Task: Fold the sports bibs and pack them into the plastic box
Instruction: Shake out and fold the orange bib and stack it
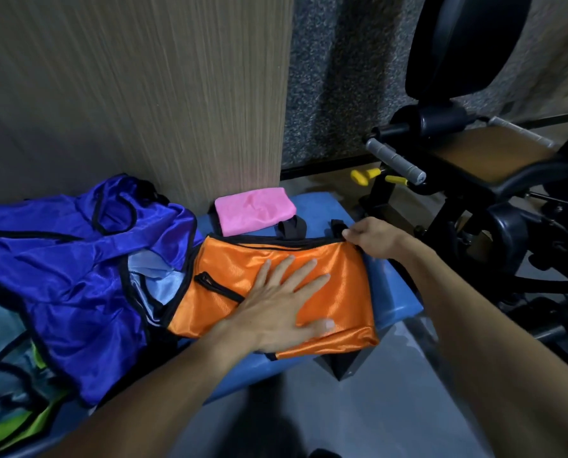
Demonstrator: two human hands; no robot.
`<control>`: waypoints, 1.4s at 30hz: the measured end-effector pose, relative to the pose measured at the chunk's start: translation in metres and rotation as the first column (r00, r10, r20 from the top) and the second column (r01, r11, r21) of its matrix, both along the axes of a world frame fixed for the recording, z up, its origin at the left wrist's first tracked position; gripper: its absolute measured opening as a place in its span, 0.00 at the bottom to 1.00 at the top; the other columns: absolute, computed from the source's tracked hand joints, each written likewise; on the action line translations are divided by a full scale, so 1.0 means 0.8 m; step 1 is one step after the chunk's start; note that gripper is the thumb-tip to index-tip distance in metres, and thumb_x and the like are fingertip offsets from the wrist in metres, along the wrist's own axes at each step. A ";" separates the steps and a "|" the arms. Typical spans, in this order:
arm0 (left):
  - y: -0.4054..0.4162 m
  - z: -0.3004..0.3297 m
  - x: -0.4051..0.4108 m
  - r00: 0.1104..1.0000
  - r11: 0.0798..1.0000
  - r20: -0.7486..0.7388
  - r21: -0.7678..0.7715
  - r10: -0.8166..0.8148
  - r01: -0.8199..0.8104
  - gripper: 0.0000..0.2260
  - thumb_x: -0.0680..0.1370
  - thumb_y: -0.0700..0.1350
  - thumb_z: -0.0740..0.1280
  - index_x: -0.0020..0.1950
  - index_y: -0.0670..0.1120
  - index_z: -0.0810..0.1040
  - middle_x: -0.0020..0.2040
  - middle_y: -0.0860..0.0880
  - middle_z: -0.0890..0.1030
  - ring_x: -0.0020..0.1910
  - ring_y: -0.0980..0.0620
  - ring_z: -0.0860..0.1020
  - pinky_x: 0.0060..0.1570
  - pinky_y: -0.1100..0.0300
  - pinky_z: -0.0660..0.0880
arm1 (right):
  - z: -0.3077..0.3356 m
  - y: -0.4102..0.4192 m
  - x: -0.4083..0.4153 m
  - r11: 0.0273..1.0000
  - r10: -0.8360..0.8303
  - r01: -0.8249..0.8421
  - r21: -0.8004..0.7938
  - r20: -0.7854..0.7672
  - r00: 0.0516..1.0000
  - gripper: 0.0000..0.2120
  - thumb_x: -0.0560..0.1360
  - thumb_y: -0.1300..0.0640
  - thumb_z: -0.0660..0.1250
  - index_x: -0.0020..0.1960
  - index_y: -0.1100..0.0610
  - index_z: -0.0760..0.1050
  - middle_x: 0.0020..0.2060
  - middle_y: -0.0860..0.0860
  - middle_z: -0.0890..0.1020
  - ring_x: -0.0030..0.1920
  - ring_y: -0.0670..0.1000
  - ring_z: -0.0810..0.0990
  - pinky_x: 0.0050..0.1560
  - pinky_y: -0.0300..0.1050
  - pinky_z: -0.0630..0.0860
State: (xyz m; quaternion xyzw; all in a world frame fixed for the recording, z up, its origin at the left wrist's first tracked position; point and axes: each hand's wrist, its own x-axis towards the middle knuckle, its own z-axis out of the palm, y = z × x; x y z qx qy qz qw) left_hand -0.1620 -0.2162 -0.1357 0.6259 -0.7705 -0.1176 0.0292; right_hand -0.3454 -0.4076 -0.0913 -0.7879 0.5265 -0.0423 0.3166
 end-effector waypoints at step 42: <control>0.003 0.021 0.044 0.982 0.982 0.027 -0.003 0.186 -0.186 0.30 0.83 0.67 0.49 0.83 0.61 0.46 0.84 0.53 0.42 0.82 0.48 0.41 0.80 0.46 0.41 | -0.097 0.265 -0.079 0.876 0.128 0.100 -0.473 0.427 0.895 0.21 0.71 0.60 0.76 0.37 0.49 0.63 0.33 0.42 0.68 0.33 0.45 0.69 0.34 0.37 0.64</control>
